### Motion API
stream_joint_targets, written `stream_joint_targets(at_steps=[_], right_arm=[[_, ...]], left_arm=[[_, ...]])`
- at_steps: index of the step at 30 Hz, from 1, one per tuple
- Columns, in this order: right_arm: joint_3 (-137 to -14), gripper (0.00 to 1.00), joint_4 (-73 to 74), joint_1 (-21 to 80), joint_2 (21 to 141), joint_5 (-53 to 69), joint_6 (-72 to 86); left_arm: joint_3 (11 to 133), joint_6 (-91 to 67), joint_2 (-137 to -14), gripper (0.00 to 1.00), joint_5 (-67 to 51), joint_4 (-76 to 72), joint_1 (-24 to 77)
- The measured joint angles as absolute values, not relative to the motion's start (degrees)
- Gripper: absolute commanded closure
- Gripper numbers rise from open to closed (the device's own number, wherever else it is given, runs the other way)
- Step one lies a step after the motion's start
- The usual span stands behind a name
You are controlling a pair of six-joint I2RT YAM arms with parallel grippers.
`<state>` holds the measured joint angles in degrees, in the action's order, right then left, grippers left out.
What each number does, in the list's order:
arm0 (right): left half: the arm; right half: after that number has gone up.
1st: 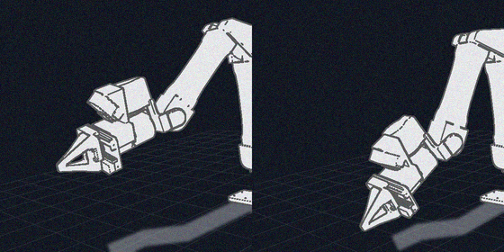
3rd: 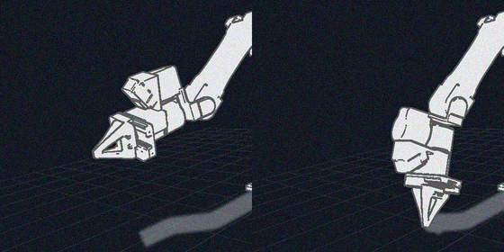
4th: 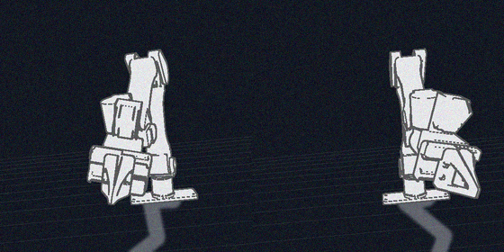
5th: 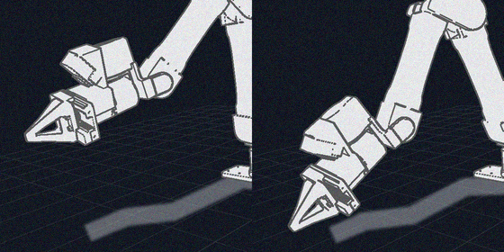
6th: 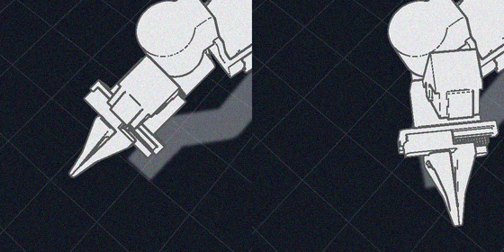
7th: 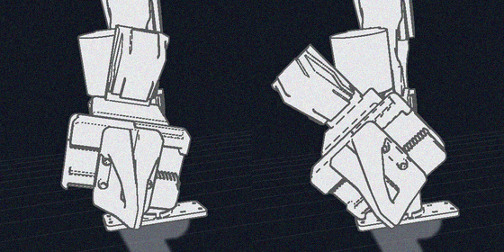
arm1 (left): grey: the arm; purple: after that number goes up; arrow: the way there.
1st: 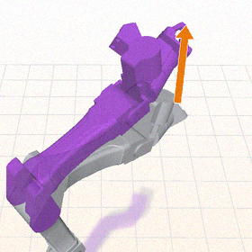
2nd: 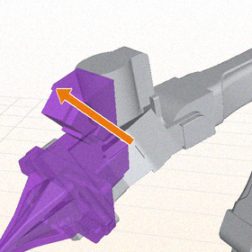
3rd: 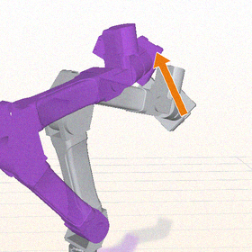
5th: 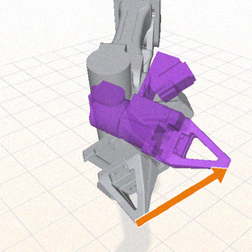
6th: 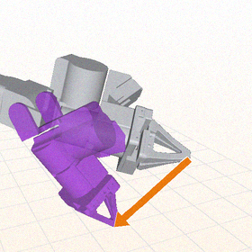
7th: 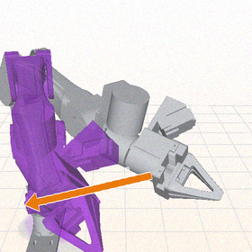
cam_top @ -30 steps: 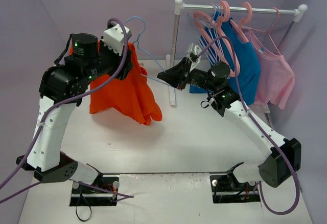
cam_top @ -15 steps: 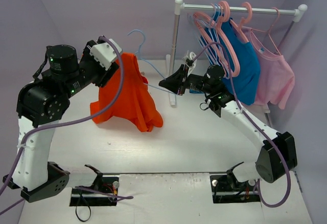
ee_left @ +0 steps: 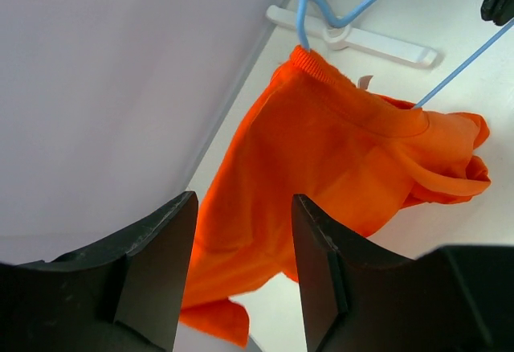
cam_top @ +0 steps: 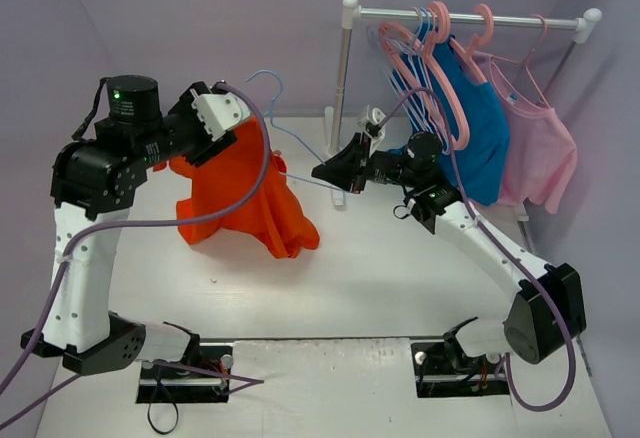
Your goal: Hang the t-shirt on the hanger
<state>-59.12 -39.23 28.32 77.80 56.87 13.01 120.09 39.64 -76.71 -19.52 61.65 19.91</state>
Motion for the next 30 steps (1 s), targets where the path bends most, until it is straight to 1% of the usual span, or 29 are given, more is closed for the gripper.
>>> stream_joint_targets(at_steps=[9,12,15,16,20,22,23,25,27,28,30], right_arm=[[-59.0,1.0,-39.01,28.32,76.0,58.45,13.0],[-58.82,1.0,-38.75,28.32,75.99,58.76,12.99],[-58.56,1.0,-38.58,28.32,75.99,58.99,12.99],[-58.54,1.0,-38.48,28.32,75.99,59.01,12.99],[-58.54,1.0,-38.08,28.27,75.99,59.48,12.99],[-58.54,1.0,-37.56,28.16,75.99,59.82,13.01],[-58.54,1.0,-37.23,28.15,75.99,60.07,13.02],[-58.54,1.0,-36.6,28.16,75.99,60.57,13.02],[-58.54,1.0,-36.49,28.16,75.99,60.99,13.02],[-58.54,1.0,-36.53,28.16,75.99,61.19,13.02],[-58.54,1.0,-36.51,28.16,75.99,61.46,13.03]], left_arm=[[120.09,42.05,-80.61,0.55,-22.99,61.65,18.05],[120.09,42.3,-80.93,0.59,-23.91,61.66,17.55],[120.08,42.45,-81.01,0.89,-25.74,61.69,17.05],[120.05,42.41,-81.01,0.91,-26.53,61.71,16.83],[117.93,42.06,-80.37,0.91,-30.12,61.5,15.64],[116.13,42.03,-79.93,0.9,-31.15,61.43,15.11],[115.34,42.02,-79.79,0.87,-31.54,61.4,14.87],[114.04,41.95,-79.58,0.79,-32.08,61.19,14.47],[112.85,41.78,-79.48,0.75,-32.87,61.25,14.2],[112.6,41.74,-79.48,0.7,-33.13,61.28,14.17],[112.35,41.62,-79.48,0.68,-33.64,61.32,14.12]])
